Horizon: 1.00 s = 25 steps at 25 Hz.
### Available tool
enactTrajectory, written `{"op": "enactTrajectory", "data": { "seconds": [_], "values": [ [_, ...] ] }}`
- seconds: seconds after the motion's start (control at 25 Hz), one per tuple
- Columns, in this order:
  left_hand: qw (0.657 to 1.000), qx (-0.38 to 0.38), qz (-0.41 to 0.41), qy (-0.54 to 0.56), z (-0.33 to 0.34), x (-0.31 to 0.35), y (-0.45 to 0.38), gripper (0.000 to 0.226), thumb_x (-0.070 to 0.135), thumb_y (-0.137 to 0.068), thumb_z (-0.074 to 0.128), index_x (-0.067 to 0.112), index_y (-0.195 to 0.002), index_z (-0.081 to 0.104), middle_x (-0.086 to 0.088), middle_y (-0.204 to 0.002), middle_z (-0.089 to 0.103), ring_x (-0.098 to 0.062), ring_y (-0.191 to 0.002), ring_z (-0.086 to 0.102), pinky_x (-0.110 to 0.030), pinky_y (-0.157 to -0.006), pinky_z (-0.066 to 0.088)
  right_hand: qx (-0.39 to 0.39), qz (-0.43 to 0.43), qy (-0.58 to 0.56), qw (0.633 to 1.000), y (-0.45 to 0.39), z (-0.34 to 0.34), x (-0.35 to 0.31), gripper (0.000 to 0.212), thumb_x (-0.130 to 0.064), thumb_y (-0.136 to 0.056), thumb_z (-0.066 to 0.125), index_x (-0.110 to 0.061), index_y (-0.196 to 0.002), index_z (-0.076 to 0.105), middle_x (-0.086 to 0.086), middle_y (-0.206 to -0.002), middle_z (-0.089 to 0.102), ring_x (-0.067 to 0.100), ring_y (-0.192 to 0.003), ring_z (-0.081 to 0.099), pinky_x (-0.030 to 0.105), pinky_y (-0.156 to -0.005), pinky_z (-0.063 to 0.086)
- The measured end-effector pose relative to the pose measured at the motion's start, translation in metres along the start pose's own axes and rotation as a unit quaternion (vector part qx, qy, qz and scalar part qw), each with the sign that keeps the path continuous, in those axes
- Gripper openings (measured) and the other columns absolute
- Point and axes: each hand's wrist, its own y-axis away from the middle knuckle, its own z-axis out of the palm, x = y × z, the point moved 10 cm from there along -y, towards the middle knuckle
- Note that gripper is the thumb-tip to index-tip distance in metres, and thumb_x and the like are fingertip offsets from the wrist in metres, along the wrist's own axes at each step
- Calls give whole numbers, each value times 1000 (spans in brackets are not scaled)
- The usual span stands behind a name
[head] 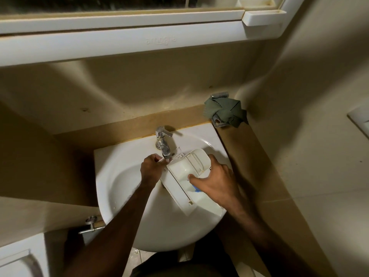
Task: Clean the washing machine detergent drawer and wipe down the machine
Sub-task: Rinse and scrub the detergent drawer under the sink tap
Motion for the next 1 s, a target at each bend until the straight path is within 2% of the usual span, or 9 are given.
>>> {"op": "enactTrajectory", "data": {
  "seconds": [0.08, 0.16, 0.24, 0.32, 0.44, 0.6, 0.76, 0.88, 1.0],
  "values": [
    [994, -24, -8, 104, 1, -5, 2, 15, 20, -87, 81, 22, -93, 67, 2, -87, 78, -24, -84, 72, -42, -80, 59, 22, 33, -34, 999, 0, -6, 8, 88, -70, -65, 72, -20, -135, 57, -4, -92, 71, 20, -92, 68, 42, -82, 60],
    [990, -37, -5, 134, 1, -9, 8, 16, 15, -97, 71, 23, -109, 65, -11, -112, 74, -32, -102, 73, -53, -88, 62, 41, 57, -49, 996, -2, -11, 15, 92, -76, -60, 69, -21, -132, 60, -6, -94, 71, 18, -91, 68, 42, -80, 61],
    [993, -30, 31, 113, -2, -8, 11, 15, 18, -99, 68, 32, -105, 68, -12, -112, 74, -36, -103, 73, -59, -85, 62, 47, 52, -41, 997, -3, -11, 13, 88, -76, -62, 69, -19, -128, 62, -6, -89, 70, 18, -87, 68, 41, -78, 61],
    [994, 0, 67, 87, -8, -6, 11, 5, 35, -93, 72, 40, -95, 72, -6, -103, 77, -35, -96, 74, -60, -80, 62, 50, 42, -31, 997, 1, -7, 7, 84, -72, -66, 72, -16, -126, 62, -4, -88, 69, 21, -86, 68, 41, -79, 61],
    [996, 22, 68, 60, -4, -19, -7, 14, 56, -80, 69, 47, -87, 75, -3, -94, 79, -33, -88, 76, -60, -77, 62, 71, 46, -27, 996, 11, -4, 2, 83, -75, -65, 67, -16, -123, 62, -3, -92, 72, 25, -90, 70, 41, -80, 61],
    [996, -47, 10, 80, 8, -18, -1, 10, 26, -92, 66, 24, -93, 76, -11, -100, 77, -39, -99, 73, -62, -88, 60, 107, 53, -22, 993, 17, -5, -2, 73, -71, -70, 71, -16, -119, 63, 2, -95, 75, 27, -90, 71, 38, -79, 59],
    [988, -145, 26, 48, 23, -14, 18, 54, -4, -85, 58, 21, -133, 60, -7, -124, 70, -30, -116, 67, -54, -92, 61, 120, 63, -26, 991, 20, -4, -4, 66, -70, -72, 71, -18, -110, 64, -1, -87, 73, 26, -83, 71, 36, -74, 59],
    [993, -87, 67, 38, 13, -12, 19, 43, 3, -95, 68, 12, -136, 58, -10, -125, 69, -29, -112, 67, -48, -96, 59, 127, 73, -51, 988, 24, -1, -5, 55, -67, -71, 74, -21, -100, 64, -8, -77, 69, 21, -75, 69, 33, -71, 57],
    [991, -19, 127, -19, 2, 1, 18, 30, 24, -100, 68, 8, -126, 64, -8, -110, 75, -28, -96, 70, -40, -85, 57, 132, 100, -80, 983, 28, 2, -1, 51, -66, -70, 75, -23, -94, 61, -12, -70, 63, 20, -72, 67, 30, -67, 52]
  ]
}}
